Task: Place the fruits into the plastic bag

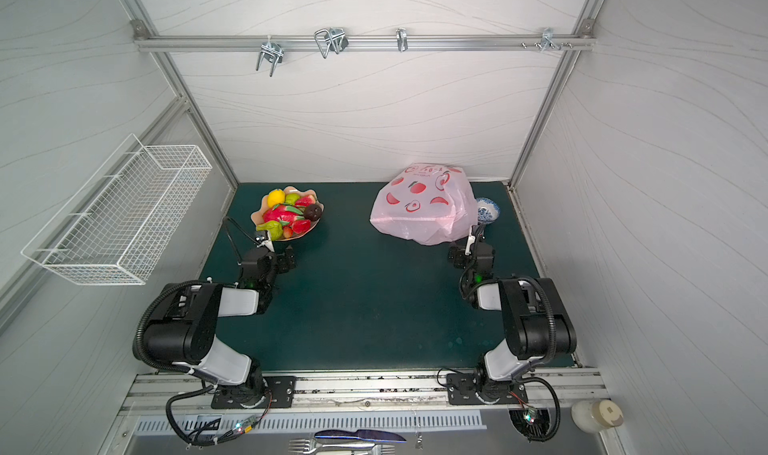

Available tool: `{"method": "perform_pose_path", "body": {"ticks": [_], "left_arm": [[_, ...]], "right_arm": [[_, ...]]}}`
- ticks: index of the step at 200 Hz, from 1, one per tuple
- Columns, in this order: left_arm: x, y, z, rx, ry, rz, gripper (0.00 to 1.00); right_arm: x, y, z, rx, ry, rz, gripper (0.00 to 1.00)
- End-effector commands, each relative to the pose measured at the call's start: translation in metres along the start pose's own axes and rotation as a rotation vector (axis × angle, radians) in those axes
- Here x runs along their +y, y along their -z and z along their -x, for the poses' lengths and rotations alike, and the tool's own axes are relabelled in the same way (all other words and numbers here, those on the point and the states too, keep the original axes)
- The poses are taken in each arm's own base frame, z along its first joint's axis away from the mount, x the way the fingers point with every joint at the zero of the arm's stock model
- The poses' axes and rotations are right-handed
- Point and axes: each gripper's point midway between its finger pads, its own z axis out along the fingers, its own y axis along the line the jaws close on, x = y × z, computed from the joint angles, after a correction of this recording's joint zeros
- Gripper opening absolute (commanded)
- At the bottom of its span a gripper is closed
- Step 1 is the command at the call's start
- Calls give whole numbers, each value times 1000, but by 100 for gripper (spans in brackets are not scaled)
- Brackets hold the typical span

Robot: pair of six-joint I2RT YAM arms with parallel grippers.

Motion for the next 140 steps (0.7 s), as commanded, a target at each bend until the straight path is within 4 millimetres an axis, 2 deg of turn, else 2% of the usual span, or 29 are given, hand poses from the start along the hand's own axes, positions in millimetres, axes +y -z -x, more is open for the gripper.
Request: {"method": "perform_pose_path", "body": {"ticks": [1, 28, 42, 66, 88, 113, 131, 140], "left_arm": [[0, -3, 22, -57, 16, 4, 100], [0, -2, 22, -58, 19, -4, 100], [-4, -3, 22, -56, 4, -22, 100], [-7, -3, 21, -51, -9, -24, 100], [-11, -2, 22, -56, -19, -49, 100], [-27, 14, 55, -10, -107, -35, 100], [-40, 44, 95, -118, -95, -80, 100], [-46, 59, 107, -135, -80, -109, 100]], "right_arm": [[0, 1, 2, 2, 22, -5, 99], [-3, 17, 26, -2, 32, -54, 99], [3, 34, 42, -22, 35, -42, 99], [4, 62, 64, 11, -65, -30, 99], [19, 90, 81, 60, -140, 46, 99], [36, 116, 109, 120, -217, 154, 99], [46, 124, 131, 172, -261, 213, 99], [52, 124, 138, 215, -291, 244, 99]]}}
